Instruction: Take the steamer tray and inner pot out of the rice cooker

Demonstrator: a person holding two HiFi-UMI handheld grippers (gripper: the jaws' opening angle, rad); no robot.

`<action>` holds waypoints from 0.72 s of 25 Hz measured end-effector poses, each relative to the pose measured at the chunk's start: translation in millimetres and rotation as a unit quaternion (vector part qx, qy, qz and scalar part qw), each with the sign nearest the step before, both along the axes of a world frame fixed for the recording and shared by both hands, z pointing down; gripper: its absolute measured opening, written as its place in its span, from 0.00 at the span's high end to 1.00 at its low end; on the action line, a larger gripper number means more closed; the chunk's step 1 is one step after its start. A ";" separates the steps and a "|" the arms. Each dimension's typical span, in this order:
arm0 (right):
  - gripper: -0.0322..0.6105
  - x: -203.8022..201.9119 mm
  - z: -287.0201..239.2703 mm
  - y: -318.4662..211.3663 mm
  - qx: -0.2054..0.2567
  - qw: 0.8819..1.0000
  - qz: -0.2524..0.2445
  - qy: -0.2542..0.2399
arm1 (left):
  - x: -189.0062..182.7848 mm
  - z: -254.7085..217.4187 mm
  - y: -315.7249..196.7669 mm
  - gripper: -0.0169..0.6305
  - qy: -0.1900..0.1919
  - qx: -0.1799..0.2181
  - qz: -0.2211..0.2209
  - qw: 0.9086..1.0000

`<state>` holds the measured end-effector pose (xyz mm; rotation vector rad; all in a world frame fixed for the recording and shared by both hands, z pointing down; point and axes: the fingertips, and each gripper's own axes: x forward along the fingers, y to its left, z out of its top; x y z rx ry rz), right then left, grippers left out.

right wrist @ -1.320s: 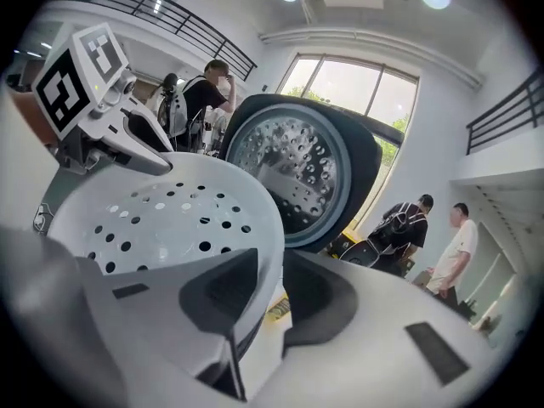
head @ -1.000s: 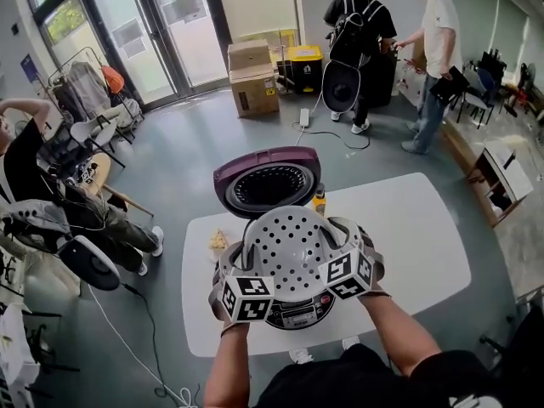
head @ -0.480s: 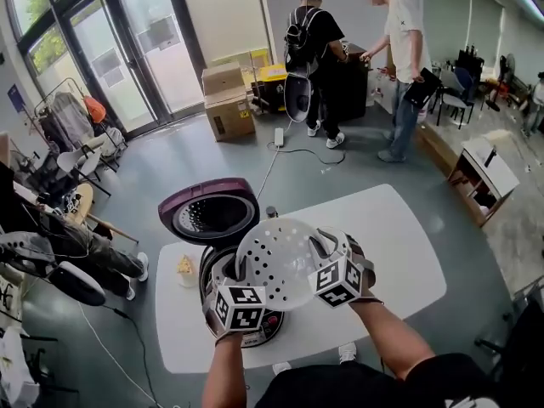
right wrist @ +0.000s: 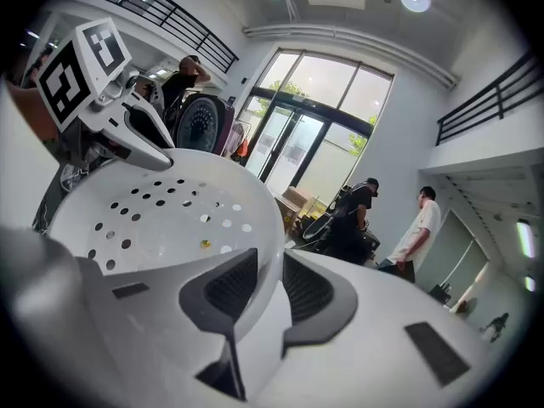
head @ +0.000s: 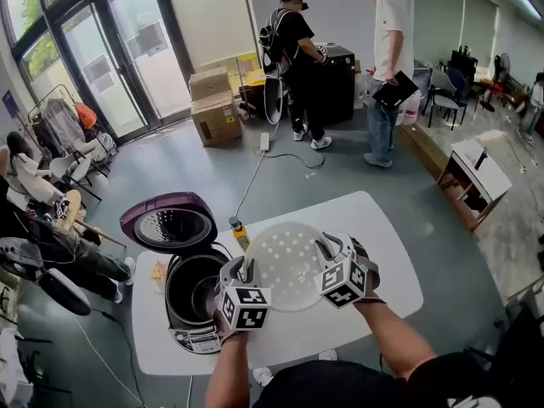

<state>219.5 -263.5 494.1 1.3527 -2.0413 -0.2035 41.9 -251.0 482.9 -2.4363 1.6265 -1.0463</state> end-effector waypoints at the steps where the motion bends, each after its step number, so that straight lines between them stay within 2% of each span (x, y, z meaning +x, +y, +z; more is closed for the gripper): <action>1: 0.80 8.6 4.2 0.6 -0.003 1.000 0.001 0.001 | 8.5 4.8 0.0 0.85 0.002 -0.003 0.001 1.000; 11: 0.80 68.8 65.8 3.8 -0.049 0.999 0.005 0.003 | 68.6 68.4 -0.3 0.85 0.010 -0.042 0.003 0.999; 18: 0.81 78.8 114.0 -10.2 -0.089 0.996 0.003 0.010 | 78.2 117.7 -14.1 0.86 0.012 -0.071 -0.009 0.997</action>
